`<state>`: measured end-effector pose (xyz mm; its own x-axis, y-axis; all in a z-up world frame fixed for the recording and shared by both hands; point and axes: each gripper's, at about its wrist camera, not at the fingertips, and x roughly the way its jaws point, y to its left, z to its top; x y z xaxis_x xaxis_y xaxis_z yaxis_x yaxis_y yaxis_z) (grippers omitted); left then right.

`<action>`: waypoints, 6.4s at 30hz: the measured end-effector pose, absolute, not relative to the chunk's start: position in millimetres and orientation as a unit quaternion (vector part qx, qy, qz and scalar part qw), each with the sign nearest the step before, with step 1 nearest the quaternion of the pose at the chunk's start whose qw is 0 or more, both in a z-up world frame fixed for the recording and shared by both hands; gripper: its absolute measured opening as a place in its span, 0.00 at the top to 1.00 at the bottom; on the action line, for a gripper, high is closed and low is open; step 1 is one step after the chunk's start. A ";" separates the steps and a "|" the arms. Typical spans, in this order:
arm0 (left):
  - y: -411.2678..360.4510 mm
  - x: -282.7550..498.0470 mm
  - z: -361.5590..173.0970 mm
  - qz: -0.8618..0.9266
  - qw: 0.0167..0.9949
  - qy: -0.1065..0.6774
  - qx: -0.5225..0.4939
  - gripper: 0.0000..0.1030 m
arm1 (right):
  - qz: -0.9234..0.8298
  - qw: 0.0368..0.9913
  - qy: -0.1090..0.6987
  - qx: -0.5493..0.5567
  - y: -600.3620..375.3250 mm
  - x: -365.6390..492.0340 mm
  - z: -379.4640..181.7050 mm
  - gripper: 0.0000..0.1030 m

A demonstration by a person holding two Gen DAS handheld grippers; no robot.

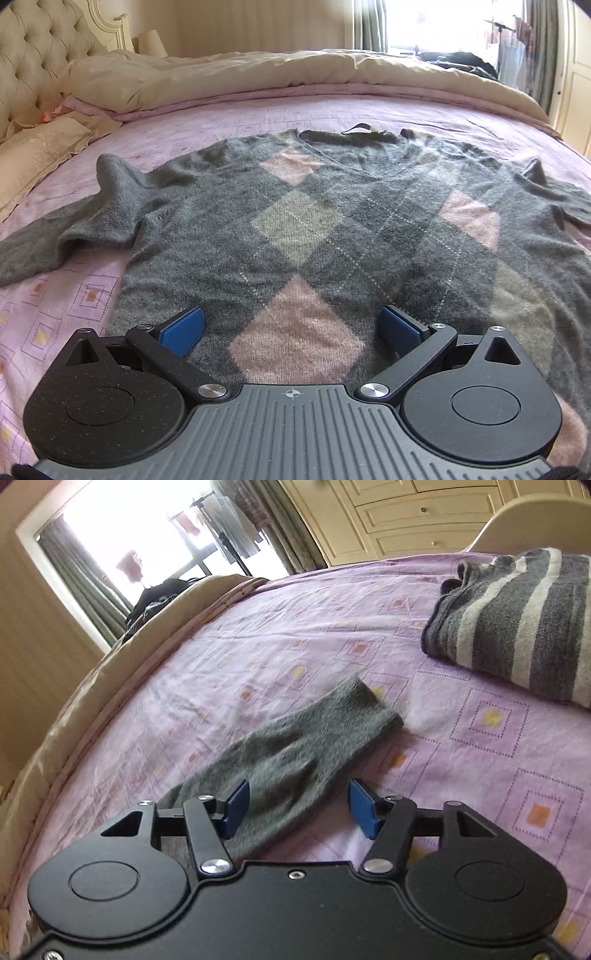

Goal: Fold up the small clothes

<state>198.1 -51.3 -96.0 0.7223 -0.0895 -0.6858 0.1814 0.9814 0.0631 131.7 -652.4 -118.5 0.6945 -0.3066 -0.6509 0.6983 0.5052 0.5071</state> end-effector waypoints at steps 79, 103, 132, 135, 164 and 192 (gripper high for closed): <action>34.5 336.0 -62.3 -0.073 0.913 0.395 -0.069 0.96 | 0.035 0.942 0.295 0.157 -362.7 223.1 -63.5 0.43; 31.3 321.9 -92.7 -0.098 0.934 0.343 -0.004 0.61 | -0.025 0.924 0.358 0.130 -397.3 332.4 -95.5 0.75; 43.0 256.9 -82.1 -0.110 0.912 0.395 -0.011 0.20 | 0.012 0.950 0.291 0.109 -311.2 182.5 -51.5 0.01; 51.5 231.6 -81.9 -0.101 0.914 0.394 -0.011 0.20 | 0.040 0.948 0.295 0.110 -281.7 167.3 -53.2 0.01; 295.1 249.7 -76.1 0.120 0.914 0.342 -0.181 0.20 | 0.048 0.949 0.310 0.020 -159.2 164.5 -115.4 0.00; 364.2 281.0 -97.7 0.109 0.885 0.261 -0.369 0.19 | 0.049 0.949 0.310 0.019 -158.6 164.8 -115.2 0.00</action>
<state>281.0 364.2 -97.8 0.8398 0.0011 -0.5429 -0.3863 0.7037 -0.5962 164.8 -158.6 -115.2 0.8027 0.1043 -0.5872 -0.0813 0.9945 0.0655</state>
